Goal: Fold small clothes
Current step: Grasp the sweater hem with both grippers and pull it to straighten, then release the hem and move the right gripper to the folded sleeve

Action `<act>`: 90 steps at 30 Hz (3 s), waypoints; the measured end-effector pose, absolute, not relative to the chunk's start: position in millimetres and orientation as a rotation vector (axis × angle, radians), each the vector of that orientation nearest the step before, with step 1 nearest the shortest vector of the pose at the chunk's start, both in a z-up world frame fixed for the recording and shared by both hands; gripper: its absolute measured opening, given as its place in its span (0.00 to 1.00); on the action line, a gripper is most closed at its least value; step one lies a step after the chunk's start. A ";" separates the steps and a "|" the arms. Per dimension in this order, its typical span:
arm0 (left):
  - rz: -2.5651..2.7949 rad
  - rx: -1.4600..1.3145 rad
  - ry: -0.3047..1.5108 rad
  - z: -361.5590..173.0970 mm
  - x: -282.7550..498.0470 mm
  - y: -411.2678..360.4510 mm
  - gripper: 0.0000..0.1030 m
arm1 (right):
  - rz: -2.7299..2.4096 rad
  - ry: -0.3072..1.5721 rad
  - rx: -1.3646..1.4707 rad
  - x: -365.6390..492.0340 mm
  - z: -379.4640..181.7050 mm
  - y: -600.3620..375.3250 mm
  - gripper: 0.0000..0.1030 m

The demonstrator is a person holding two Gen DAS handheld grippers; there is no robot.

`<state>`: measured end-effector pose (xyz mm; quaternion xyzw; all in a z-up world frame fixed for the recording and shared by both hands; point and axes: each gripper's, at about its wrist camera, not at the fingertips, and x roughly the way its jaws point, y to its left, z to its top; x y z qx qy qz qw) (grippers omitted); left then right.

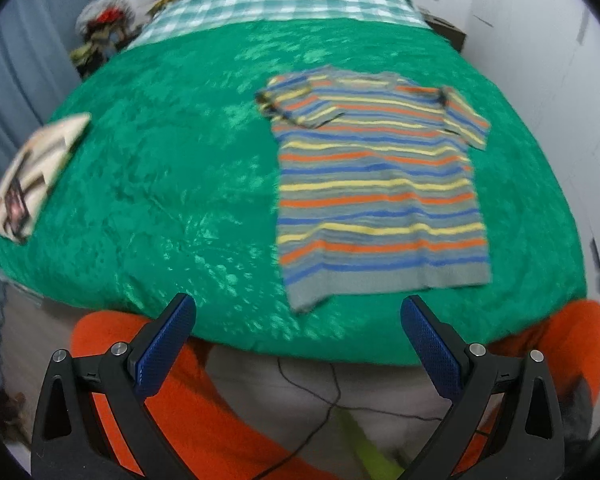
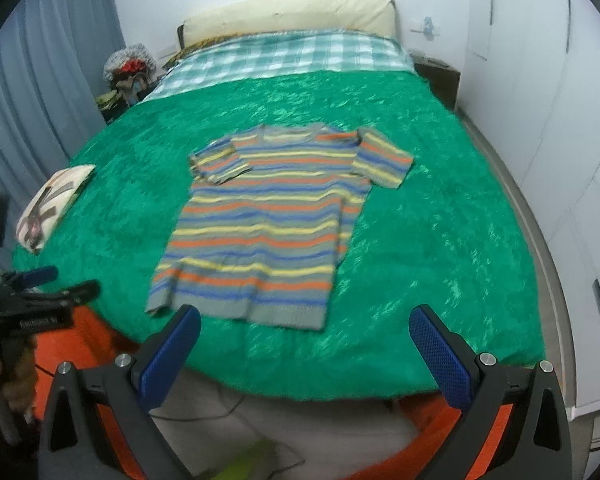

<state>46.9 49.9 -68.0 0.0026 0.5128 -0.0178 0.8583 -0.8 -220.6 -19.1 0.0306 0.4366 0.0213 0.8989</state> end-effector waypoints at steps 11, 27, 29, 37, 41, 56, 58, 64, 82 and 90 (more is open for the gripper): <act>-0.150 -0.196 1.211 -190.9 110.9 77.3 0.98 | 0.176 1.088 0.362 117.2 -185.8 -322.7 0.48; -0.123 0.068 1.176 -209.2 115.6 49.3 0.87 | 0.462 1.159 0.255 157.1 -194.7 -265.4 0.06; -0.119 0.062 1.178 -206.1 115.9 53.7 0.87 | 0.383 1.194 0.205 145.3 -176.2 -290.9 0.06; -0.133 -0.057 1.179 -197.3 106.9 84.1 0.87 | 0.212 1.267 0.223 119.5 -170.9 -350.2 0.37; -0.149 -0.222 1.190 -198.2 101.9 103.2 0.87 | 0.245 1.260 0.469 97.2 -187.4 -363.4 0.37; -0.310 -0.276 1.194 -176.7 102.0 94.3 0.04 | 0.299 1.233 0.546 78.8 -171.3 -332.4 0.06; -0.306 -0.233 1.216 -178.9 103.6 90.2 0.04 | 0.289 1.246 0.534 78.7 -172.4 -330.0 0.06; -0.214 -0.053 1.279 -201.8 102.3 74.5 0.04 | 0.216 1.340 0.484 74.9 -215.2 -318.9 0.06; -0.151 0.026 1.231 -206.5 93.9 61.3 0.05 | 0.154 1.334 0.344 78.8 -214.7 -297.9 0.06; -0.113 0.066 1.241 -203.6 89.5 57.1 0.27 | 0.115 1.343 0.277 75.9 -207.7 -291.3 0.12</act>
